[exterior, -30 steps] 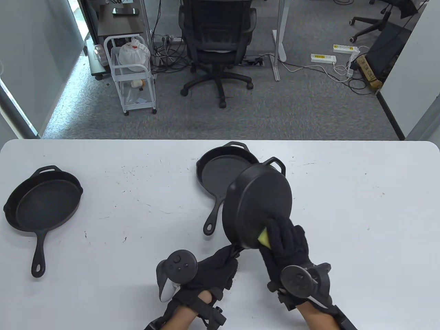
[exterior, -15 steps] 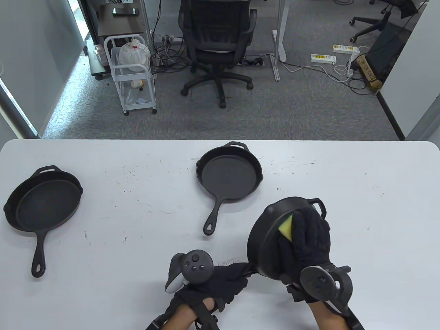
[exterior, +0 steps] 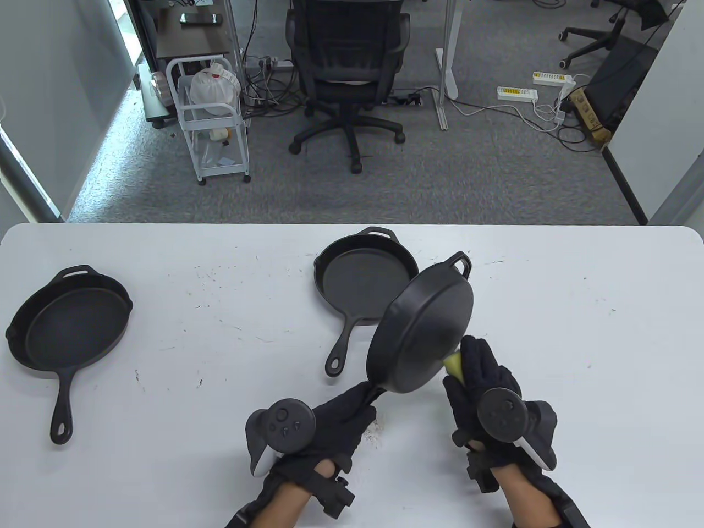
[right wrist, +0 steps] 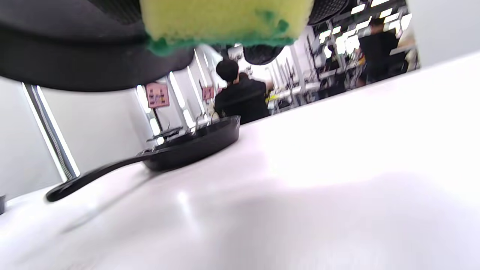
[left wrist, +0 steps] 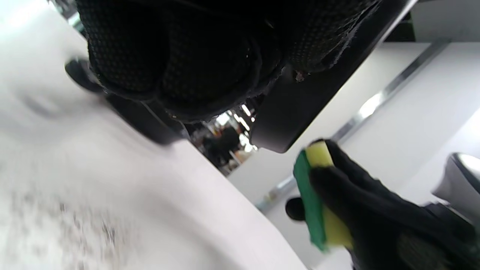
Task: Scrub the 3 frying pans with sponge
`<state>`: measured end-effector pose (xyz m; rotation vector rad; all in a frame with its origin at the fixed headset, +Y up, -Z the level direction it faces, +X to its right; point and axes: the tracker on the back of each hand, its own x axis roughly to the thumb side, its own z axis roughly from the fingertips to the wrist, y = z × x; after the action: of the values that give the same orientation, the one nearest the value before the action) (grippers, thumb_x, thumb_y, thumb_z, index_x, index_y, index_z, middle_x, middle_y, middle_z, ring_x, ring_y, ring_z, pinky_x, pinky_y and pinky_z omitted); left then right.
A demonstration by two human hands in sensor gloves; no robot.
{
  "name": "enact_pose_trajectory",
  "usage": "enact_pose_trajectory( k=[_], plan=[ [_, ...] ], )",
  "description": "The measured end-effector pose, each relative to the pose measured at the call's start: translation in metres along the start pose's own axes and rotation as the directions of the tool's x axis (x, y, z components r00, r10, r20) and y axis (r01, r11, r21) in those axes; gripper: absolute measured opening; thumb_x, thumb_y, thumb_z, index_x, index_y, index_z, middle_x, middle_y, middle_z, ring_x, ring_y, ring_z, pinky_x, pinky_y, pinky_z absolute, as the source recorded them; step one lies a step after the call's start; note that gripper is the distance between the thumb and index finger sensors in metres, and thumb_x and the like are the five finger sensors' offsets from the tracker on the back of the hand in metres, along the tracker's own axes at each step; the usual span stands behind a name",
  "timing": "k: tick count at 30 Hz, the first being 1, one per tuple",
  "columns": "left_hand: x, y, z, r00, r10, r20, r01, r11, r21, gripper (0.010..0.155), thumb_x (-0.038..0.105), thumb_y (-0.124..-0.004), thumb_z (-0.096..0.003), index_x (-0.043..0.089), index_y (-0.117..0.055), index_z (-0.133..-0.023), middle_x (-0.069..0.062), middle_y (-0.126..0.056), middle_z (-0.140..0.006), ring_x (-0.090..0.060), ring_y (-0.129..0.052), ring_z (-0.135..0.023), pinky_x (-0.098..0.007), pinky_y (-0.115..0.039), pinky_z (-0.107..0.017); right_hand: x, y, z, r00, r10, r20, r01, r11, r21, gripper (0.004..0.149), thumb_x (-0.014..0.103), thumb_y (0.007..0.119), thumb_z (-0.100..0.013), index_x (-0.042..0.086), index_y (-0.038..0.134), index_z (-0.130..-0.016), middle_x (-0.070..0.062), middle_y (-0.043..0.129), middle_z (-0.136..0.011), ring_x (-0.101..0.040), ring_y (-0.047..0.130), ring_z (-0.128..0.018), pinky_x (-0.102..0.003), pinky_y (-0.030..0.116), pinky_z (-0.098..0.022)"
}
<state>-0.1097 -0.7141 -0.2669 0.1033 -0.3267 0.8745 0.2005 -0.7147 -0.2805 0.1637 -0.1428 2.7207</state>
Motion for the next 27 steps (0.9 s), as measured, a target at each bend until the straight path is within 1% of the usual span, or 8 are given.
enact_pose_trajectory(
  k=[1,5,8,12,15,18,24,27],
  plan=[
    [0.001,0.006,-0.004,0.999,-0.026,-0.021,0.027,0.997,0.066,0.057,0.046,-0.085,-0.0511,0.021,-0.084,-0.102,0.001,-0.105,-0.067,-0.013,-0.110,-0.034,-0.047,-0.095,-0.047,0.000,0.003,-0.001,1.000,0.000,0.004,0.000,1.000,0.023,0.071,0.050,0.071,-0.047,0.028,0.040,-0.107,-0.011,0.055,-0.113,-0.035,0.086,-0.082,-0.061,0.061,-0.070],
    [-0.001,0.028,-0.027,0.968,-0.243,-0.061,0.249,0.954,0.164,0.060,0.050,-0.081,-0.0517,0.022,-0.081,-0.105,0.001,-0.101,-0.071,-0.013,-0.107,-0.037,-0.048,-0.092,-0.050,0.001,0.009,-0.004,1.000,0.022,0.018,-0.024,0.996,0.084,0.071,0.050,0.071,-0.046,0.029,0.040,-0.107,-0.011,0.056,-0.113,-0.035,0.084,-0.085,-0.061,0.059,-0.071],
    [-0.006,0.038,-0.049,0.940,-0.327,-0.101,0.339,0.930,0.144,0.062,0.048,-0.073,-0.0538,0.019,-0.074,-0.109,-0.001,-0.095,-0.077,-0.015,-0.102,-0.043,-0.050,-0.087,-0.054,0.001,0.009,-0.004,0.999,-0.003,0.033,-0.001,0.993,0.117,0.071,0.050,0.071,-0.046,0.028,0.041,-0.107,-0.011,0.056,-0.113,-0.035,0.081,-0.089,-0.061,0.058,-0.071],
    [-0.011,0.042,-0.080,0.829,-0.533,-0.169,0.548,0.834,0.056,0.063,0.041,-0.067,-0.0563,0.015,-0.063,-0.114,-0.005,-0.085,-0.087,-0.018,-0.096,-0.053,-0.053,-0.080,-0.060,0.003,0.008,-0.003,0.999,-0.007,0.043,0.002,0.994,0.111,0.072,0.050,0.071,-0.046,0.028,0.040,-0.107,-0.011,0.056,-0.113,-0.035,0.081,-0.089,-0.061,0.058,-0.071],
    [-0.021,0.037,-0.097,0.810,-0.555,-0.191,0.567,0.824,0.009,0.064,0.039,-0.072,-0.0554,0.016,-0.062,-0.115,-0.006,-0.083,-0.091,-0.021,-0.095,-0.057,-0.055,-0.078,-0.063,0.004,0.010,-0.003,0.999,-0.011,0.052,0.004,0.992,0.124,0.072,0.050,0.071,-0.046,0.028,0.041,-0.107,-0.011,0.056,-0.113,-0.035,0.081,-0.089,-0.061,0.058,-0.071],
    [-0.036,0.028,-0.110,0.818,-0.522,-0.242,0.532,0.846,-0.028,0.065,0.038,-0.076,-0.0541,0.017,-0.064,-0.114,-0.007,-0.084,-0.091,-0.022,-0.096,-0.058,-0.056,-0.077,-0.063,0.005,0.013,-0.003,0.998,-0.017,0.054,0.009,0.989,0.145,0.072,0.050,0.071,-0.046,0.028,0.041,-0.107,-0.011,0.056,-0.113,-0.035,0.081,-0.090,-0.061,0.058,-0.071],
    [-0.058,0.013,-0.132,0.803,-0.525,-0.283,0.529,0.846,-0.068,0.064,0.038,-0.077,-0.0533,0.017,-0.067,-0.113,-0.006,-0.086,-0.090,-0.022,-0.097,-0.059,-0.056,-0.078,-0.064,0.002,0.012,-0.004,0.997,-0.052,0.050,0.043,0.986,0.160,0.072,0.050,0.071,-0.046,0.028,0.040,-0.107,-0.011,0.056,-0.113,-0.036,0.079,-0.091,-0.061,0.057,-0.072],
    [-0.065,0.006,-0.140,0.787,-0.551,-0.280,0.548,0.831,-0.096,0.064,0.038,-0.078,-0.0526,0.017,-0.068,-0.112,-0.005,-0.086,-0.090,-0.022,-0.098,-0.059,-0.056,-0.078,-0.064,0.000,0.012,-0.006,0.997,-0.062,0.042,0.054,0.986,0.159,0.072,0.050,0.071,-0.046,0.028,0.040,-0.107,-0.011,0.056,-0.113,-0.036,0.079,-0.092,-0.061,0.057,-0.072]
  ],
)
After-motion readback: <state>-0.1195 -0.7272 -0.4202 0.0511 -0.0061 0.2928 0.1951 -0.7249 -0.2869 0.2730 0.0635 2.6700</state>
